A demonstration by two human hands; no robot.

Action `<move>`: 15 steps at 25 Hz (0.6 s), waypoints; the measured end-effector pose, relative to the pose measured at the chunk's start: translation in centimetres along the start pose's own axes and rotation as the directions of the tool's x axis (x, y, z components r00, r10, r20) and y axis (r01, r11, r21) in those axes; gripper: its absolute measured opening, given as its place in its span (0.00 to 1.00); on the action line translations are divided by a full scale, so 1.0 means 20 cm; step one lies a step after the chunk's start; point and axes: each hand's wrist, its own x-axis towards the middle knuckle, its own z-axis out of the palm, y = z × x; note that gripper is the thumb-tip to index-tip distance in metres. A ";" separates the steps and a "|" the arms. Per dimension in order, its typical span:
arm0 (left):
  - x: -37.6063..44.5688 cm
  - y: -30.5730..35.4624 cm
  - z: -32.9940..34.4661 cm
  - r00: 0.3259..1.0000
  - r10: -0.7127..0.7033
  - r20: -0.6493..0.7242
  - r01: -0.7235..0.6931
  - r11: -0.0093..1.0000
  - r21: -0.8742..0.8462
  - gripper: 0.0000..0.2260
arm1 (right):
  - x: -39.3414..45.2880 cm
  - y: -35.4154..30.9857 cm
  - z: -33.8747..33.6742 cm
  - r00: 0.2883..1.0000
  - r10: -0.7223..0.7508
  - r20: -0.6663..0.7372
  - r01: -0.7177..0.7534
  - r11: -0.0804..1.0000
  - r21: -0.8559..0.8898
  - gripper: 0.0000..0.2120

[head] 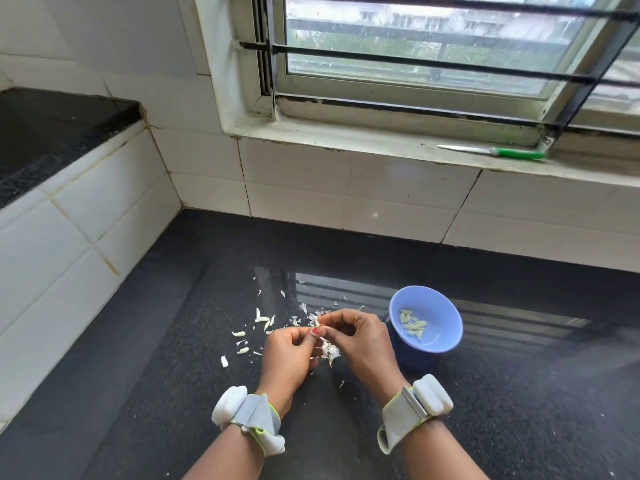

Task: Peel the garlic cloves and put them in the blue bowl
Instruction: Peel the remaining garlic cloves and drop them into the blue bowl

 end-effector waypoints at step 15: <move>-0.04 0.06 -0.03 0.905 0.412 0.104 -0.406 0.767 0.497 0.04 | -0.03 -0.06 -0.04 0.987 0.153 -0.040 -0.143 0.974 0.175 0.08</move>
